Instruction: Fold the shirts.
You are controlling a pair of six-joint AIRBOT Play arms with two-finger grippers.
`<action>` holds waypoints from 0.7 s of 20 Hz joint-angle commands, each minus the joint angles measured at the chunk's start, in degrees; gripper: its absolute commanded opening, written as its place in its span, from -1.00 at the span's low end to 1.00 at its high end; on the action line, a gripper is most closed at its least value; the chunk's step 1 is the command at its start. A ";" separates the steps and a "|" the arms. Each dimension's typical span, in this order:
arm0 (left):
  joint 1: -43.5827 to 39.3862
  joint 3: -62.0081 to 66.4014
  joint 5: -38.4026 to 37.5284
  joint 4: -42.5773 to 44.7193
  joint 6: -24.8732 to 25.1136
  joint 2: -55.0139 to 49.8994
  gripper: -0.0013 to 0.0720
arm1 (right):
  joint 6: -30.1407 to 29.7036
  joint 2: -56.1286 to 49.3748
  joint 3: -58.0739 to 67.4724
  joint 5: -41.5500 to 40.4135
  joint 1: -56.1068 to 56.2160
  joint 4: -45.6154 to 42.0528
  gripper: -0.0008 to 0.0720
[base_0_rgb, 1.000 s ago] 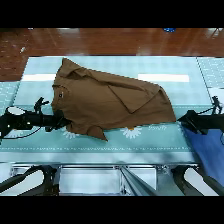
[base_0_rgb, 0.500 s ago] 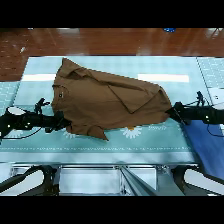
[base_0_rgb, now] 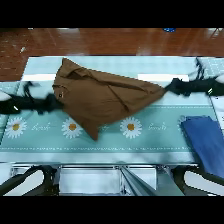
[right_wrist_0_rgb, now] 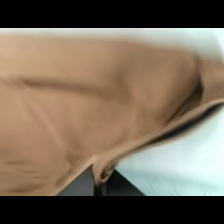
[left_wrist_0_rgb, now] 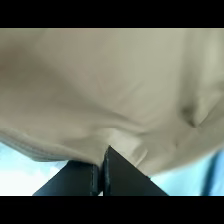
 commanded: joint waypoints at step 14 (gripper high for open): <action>12.63 62.07 -4.37 11.52 -4.22 22.64 -0.90 | 12.48 33.33 44.70 16.31 0.50 -31.12 -0.91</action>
